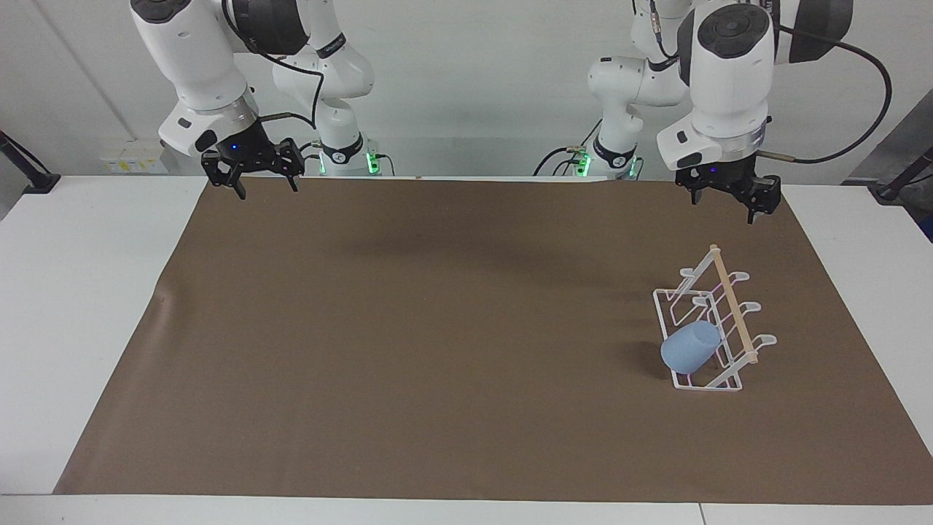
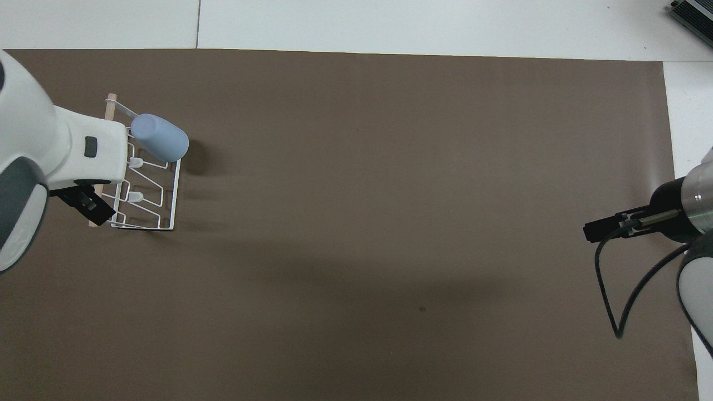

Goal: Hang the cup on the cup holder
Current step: 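Open the left gripper and draw it back from the rack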

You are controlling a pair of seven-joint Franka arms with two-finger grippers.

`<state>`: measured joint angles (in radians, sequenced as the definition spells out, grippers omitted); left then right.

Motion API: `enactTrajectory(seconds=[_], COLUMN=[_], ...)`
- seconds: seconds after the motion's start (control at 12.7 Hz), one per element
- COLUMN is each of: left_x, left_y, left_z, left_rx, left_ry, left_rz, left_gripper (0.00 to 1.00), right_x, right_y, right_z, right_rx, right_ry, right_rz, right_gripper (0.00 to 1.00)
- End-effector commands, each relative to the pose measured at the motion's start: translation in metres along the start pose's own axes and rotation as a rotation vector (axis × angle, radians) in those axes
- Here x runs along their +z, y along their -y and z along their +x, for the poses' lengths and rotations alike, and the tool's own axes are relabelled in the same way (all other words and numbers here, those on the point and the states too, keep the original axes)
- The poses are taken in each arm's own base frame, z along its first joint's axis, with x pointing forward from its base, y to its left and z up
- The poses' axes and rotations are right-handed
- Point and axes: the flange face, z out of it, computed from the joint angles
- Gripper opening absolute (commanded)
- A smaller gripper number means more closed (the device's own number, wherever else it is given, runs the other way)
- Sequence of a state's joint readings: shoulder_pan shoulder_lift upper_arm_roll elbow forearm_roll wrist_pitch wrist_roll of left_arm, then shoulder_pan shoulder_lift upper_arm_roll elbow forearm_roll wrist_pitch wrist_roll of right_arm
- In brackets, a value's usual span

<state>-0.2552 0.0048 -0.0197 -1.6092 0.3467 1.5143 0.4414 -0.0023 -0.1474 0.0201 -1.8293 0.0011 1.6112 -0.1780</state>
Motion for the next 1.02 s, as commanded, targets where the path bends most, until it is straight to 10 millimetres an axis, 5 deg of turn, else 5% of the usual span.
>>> enactTrajectory(seconds=[0.0, 0.94], left_x=[-0.005, -0.013], left_y=[0.001, 0.047], left_z=[-0.017, -0.071], left_rx=[-0.211, -0.548], left_ry=[-0.038, -0.128], left_rz=[-0.096, -0.3], left_gripper=[1.0, 1.0], right_x=[0.0, -0.005], right_y=[-0.002, -0.014], right_z=[-0.002, 0.013], right_rx=[-0.003, 0.145], right_ry=[-0.022, -0.131], right_rz=[0.018, -0.039], right_gripper=[1.0, 1.0])
